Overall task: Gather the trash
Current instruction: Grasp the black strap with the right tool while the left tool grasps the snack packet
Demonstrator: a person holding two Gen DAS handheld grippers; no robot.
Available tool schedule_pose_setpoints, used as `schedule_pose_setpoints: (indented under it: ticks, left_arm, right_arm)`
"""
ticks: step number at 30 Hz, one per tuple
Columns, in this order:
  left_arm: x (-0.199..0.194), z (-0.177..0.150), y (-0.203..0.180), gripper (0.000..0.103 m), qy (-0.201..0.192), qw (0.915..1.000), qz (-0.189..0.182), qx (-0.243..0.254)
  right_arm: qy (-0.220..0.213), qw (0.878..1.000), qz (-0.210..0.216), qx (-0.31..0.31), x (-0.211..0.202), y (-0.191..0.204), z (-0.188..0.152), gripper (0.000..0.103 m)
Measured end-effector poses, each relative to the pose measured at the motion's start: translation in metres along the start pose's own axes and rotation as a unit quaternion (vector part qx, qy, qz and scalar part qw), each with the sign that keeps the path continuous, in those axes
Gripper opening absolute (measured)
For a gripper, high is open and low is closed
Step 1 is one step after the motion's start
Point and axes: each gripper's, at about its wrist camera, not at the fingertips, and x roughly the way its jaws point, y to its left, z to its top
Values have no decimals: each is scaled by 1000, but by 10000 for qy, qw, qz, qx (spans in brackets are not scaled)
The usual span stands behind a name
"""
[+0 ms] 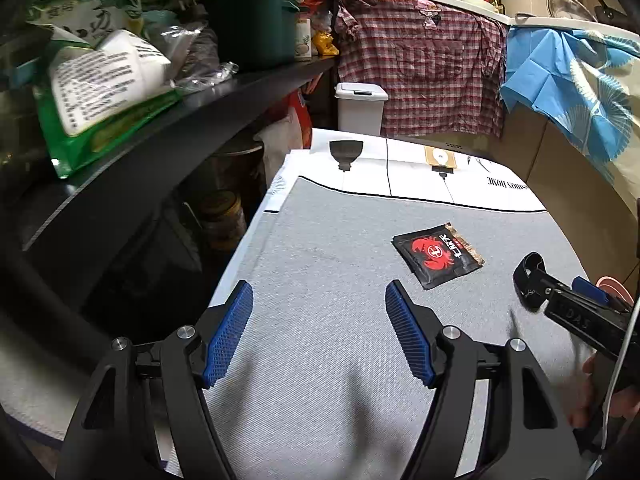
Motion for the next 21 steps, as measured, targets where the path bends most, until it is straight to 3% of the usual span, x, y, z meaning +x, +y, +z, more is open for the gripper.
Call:
schedule_pose_setpoints:
  ticks: [3,4,6,8,9,11,18,21]
  left_arm:
    - [5,-1,-4,67,13,10000,-19,33]
    - [8,-1,-5,67,21,10000,-17,58]
    - [13,-1,-8,67,44,9999,-40,86]
    - [17,0,-10,67,57,9999,-59,103]
    - [19,1,-12,67,59,9999,-84,110]
    - [22,3,-14,67,60,9998,-133,108]
    - [38,14,-33,67,31,9987,-476,158]
    - [48,18,-53,67,85,9965,-787,274]
  right_arm:
    - [18,10000,31,-7,6,0,1,83]
    - [21,10000,66,-70,7,2,0,76]
    - [31,9997,77,-234,9,5,-1,60]
    - [109,9992,135,-357,12,8,-3,30]
    - [131,9991,158,-384,12,8,-4,27]
    - [79,9990,202,-385,10,8,-4,10]
    - [-96,9993,71,-368,-2,-7,-1,7]
    - [-75,9992,99,-374,-4,-16,-2,7]
